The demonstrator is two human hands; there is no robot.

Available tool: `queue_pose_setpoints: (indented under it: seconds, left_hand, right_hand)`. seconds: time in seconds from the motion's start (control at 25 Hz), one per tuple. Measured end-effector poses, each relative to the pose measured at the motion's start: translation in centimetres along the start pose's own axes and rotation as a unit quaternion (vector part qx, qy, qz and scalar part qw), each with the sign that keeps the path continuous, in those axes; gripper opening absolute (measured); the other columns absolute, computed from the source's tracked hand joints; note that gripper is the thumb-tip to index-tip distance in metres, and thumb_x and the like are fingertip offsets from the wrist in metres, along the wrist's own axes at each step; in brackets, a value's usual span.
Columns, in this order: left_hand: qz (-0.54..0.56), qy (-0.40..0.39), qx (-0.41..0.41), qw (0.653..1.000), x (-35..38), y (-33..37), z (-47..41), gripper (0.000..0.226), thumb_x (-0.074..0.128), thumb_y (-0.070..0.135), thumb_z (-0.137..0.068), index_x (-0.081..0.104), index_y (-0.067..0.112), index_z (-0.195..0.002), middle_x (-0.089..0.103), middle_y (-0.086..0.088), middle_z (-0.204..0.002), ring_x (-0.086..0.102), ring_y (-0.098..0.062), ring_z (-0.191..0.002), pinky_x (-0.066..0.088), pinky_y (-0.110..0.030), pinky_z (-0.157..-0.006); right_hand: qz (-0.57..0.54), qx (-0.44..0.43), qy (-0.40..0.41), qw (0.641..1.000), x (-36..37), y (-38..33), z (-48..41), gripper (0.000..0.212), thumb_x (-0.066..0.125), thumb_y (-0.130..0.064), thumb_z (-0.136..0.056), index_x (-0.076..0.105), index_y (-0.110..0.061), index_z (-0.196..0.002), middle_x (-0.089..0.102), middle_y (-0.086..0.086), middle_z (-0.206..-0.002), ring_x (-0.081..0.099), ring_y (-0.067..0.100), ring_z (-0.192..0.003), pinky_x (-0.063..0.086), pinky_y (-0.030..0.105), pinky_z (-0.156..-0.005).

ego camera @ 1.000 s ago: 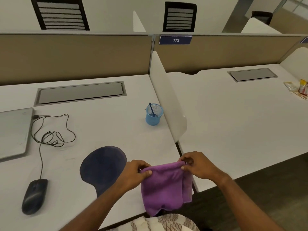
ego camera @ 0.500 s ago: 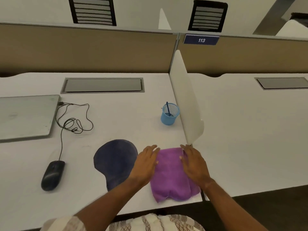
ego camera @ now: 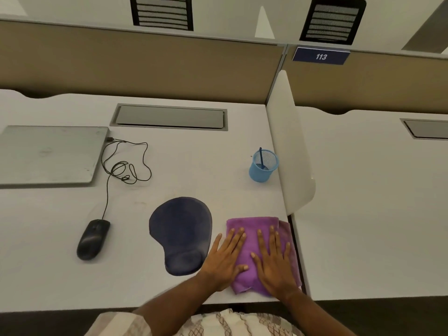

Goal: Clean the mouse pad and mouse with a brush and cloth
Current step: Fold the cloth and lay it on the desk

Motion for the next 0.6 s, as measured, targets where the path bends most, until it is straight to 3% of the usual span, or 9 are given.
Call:
queue_pose_setpoints:
  seconds: [0.12,0.2,0.24,0.32,0.36,0.4,0.44,0.52,0.6]
  left_hand:
    - [0.010,-0.007,0.001,1.000,-0.3,0.1,-0.1,0.081,0.010,0.070,-0.097,-0.027,0.024,-0.153,-0.033,0.007,-0.160,-0.031,-0.014,-0.147,-0.014,-0.043,-0.122]
    - [0.027,-0.003,0.001,1.000,-1.4,-0.1,0.0,0.078,0.012,0.066,-0.099,-0.015,0.022,-0.157,-0.021,0.004,-0.164,-0.020,-0.016,-0.151,-0.008,-0.041,-0.124]
    - [0.054,0.021,-0.010,0.998,-2.3,-0.5,0.3,0.074,0.016,0.063,-0.101,-0.003,0.022,-0.159,-0.006,0.004,-0.167,-0.006,-0.017,-0.154,0.001,-0.039,-0.126]
    - [0.142,0.121,-0.063,0.980,-4.7,-2.5,1.8,0.057,0.031,0.055,-0.103,0.033,0.028,-0.153,0.036,0.008,-0.158,0.032,-0.014,-0.145,0.027,-0.031,-0.119]
    - [0.180,0.183,-0.104,0.961,-5.9,-4.0,2.9,0.045,0.040,0.049,-0.103,0.047,0.031,-0.143,0.050,0.012,-0.145,0.046,-0.010,-0.133,0.037,-0.025,-0.109]
    - [0.209,0.235,-0.156,0.936,-6.9,-5.8,4.0,0.035,0.048,0.042,-0.101,0.056,0.032,-0.134,0.059,0.015,-0.133,0.054,-0.008,-0.121,0.042,-0.020,-0.098]
    - [0.238,0.276,-0.219,0.905,-7.9,-8.0,5.4,0.028,0.054,0.036,-0.099,0.061,0.031,-0.126,0.063,0.015,-0.124,0.060,-0.008,-0.111,0.044,-0.017,-0.089]
    - [0.279,0.314,-0.334,0.844,-9.2,-12.3,7.7,0.023,0.062,0.025,-0.095,0.064,0.029,-0.118,0.067,0.010,-0.115,0.064,-0.013,-0.098,0.047,-0.021,-0.079]
    - [0.296,0.300,-0.414,0.807,-9.9,-15.8,9.4,0.027,0.066,0.020,-0.090,0.063,0.022,-0.117,0.067,0.000,-0.114,0.063,-0.018,-0.094,0.050,-0.031,-0.079]
  right_hand:
    - [-0.007,0.017,-0.008,1.000,-0.3,-0.3,-0.2,0.075,0.010,-0.066,-0.096,-0.022,-0.028,-0.152,-0.026,0.002,-0.160,-0.017,0.021,-0.150,-0.011,0.052,-0.119]
    - [-0.009,0.025,0.004,1.000,-1.3,-0.8,-0.4,0.072,0.012,-0.062,-0.098,-0.017,-0.028,-0.154,-0.017,-0.001,-0.161,-0.012,0.019,-0.150,-0.010,0.056,-0.119]
    - [-0.016,0.025,0.025,0.999,-2.1,-1.3,-0.5,0.070,0.015,-0.061,-0.098,-0.008,-0.027,-0.156,-0.004,-0.003,-0.163,-0.001,0.019,-0.151,-0.002,0.056,-0.120]
    - [-0.061,0.016,0.086,0.994,-4.3,-3.0,-0.7,0.067,0.025,-0.061,-0.099,0.025,-0.025,-0.155,0.044,-0.002,-0.151,0.045,0.019,-0.136,0.036,0.048,-0.113]
    - [-0.093,0.015,0.110,0.989,-5.3,-4.1,-1.1,0.063,0.027,-0.065,-0.097,0.041,-0.029,-0.147,0.063,-0.007,-0.129,0.062,0.014,-0.113,0.051,0.038,-0.097]
    - [-0.131,0.019,0.111,0.985,-6.3,-5.5,-1.8,0.063,0.026,-0.070,-0.094,0.053,-0.033,-0.137,0.069,-0.012,-0.109,0.066,0.009,-0.094,0.056,0.029,-0.083]
    - [-0.167,0.023,0.089,0.982,-7.0,-7.2,-3.0,0.065,0.025,-0.075,-0.090,0.060,-0.034,-0.127,0.069,-0.015,-0.101,0.065,0.007,-0.087,0.055,0.024,-0.078]
    - [-0.195,0.025,0.035,0.980,-7.9,-10.6,-5.8,0.054,0.039,-0.073,-0.088,0.061,-0.034,-0.119,0.066,-0.015,-0.106,0.064,0.009,-0.091,0.052,0.021,-0.081]
    - [-0.199,0.032,-0.002,0.979,-8.2,-13.5,-8.3,0.050,0.054,-0.066,-0.087,0.057,-0.033,-0.125,0.064,-0.012,-0.115,0.063,0.009,-0.097,0.050,0.021,-0.081]
Point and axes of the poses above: each hand's wrist, its own z-axis away from the middle knuckle, its own x-axis out of the palm, y = z × x, the point moved 3 cm from there along -z, towards the middle knuckle
